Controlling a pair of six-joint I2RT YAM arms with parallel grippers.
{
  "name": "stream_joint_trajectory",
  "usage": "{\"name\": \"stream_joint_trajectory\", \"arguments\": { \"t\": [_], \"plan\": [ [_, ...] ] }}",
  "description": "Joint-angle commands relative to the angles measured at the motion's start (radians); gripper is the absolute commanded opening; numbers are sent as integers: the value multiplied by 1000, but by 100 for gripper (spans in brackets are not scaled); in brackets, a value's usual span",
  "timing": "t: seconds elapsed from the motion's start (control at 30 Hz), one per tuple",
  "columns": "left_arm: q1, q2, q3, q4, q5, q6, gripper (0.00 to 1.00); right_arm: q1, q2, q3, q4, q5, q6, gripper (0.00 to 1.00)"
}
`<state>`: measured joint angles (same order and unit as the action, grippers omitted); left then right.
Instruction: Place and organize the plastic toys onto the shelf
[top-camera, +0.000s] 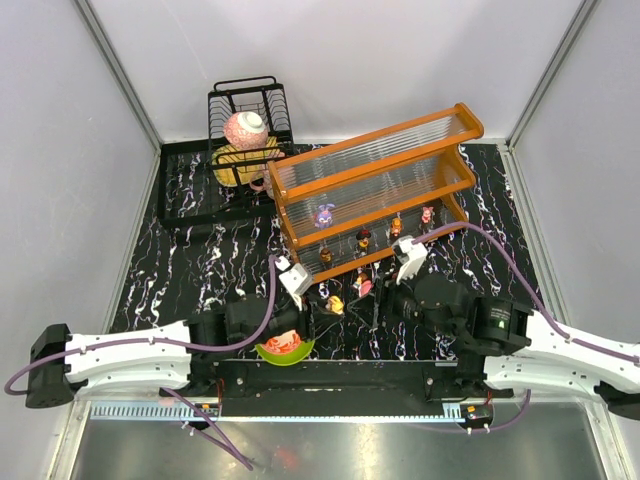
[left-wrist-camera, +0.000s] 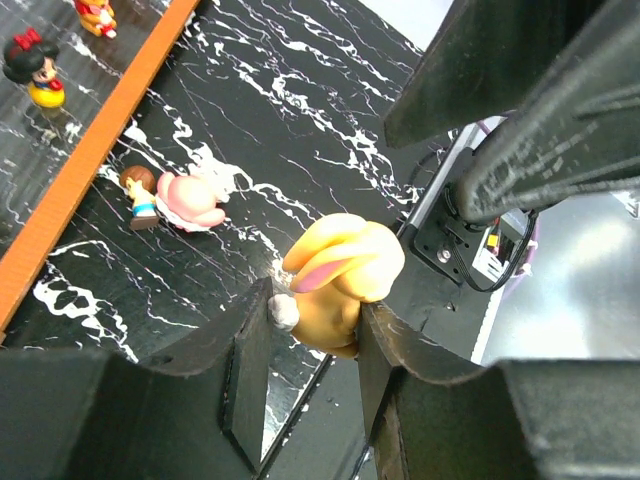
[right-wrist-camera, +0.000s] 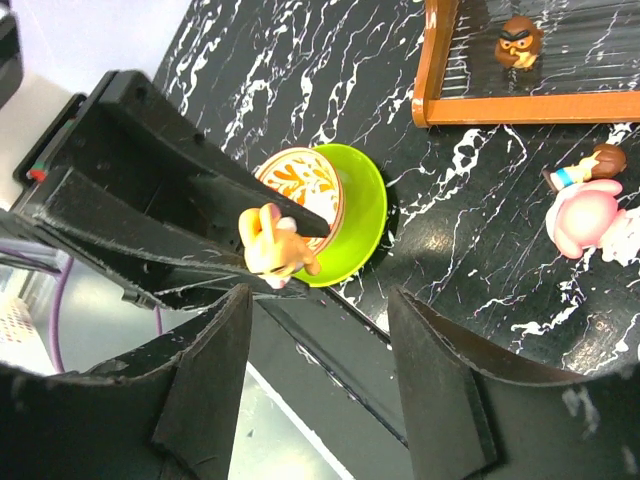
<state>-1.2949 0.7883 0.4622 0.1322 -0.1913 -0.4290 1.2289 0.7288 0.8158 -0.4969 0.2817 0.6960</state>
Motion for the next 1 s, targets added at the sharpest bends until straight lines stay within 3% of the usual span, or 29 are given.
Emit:
{"name": "stream_joint_trajectory", "arguments": {
  "t": [0.0,0.83,0.97],
  "plan": [
    [23,23,-13,139,81,-33,0,61,27,36,60,82,-58,63],
    [49,111,35,196,168,-7,0,76,130,48,90,54,-49,53],
    [51,114,44,196,174,-2,0,78,135,45,93,51,-46,46]
  ]
}}
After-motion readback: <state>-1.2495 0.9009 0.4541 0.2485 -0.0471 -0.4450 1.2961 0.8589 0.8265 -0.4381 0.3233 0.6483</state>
